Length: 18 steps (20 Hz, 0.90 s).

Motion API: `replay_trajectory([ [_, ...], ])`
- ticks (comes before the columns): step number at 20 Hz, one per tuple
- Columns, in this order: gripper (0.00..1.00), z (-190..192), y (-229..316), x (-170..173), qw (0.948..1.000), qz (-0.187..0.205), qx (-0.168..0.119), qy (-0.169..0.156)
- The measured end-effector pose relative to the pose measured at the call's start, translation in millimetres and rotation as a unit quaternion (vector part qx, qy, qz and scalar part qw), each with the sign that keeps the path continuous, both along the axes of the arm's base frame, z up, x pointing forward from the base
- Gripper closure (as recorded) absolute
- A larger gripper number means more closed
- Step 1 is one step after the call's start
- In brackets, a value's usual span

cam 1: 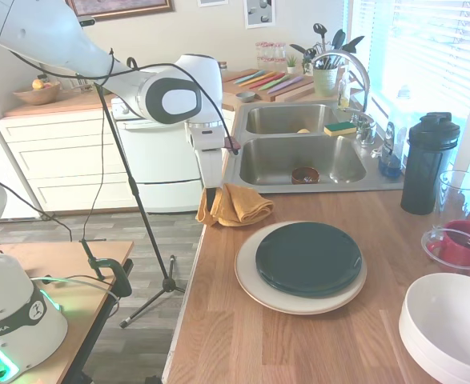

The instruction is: Wipe the blue plate in counterclockwise motion

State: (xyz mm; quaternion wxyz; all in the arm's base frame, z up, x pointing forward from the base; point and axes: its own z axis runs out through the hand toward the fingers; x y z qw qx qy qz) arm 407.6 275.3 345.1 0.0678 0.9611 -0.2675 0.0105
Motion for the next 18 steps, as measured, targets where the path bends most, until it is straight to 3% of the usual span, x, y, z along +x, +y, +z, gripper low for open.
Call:
replay_trajectory([
  [12,0.00,2.5,-3.2,4.8,0.9999,-0.006,0.007,-0.009],
  [18,0.00,17.0,-20.5,5.9,0.9988,-0.024,0.020,-0.037],
])
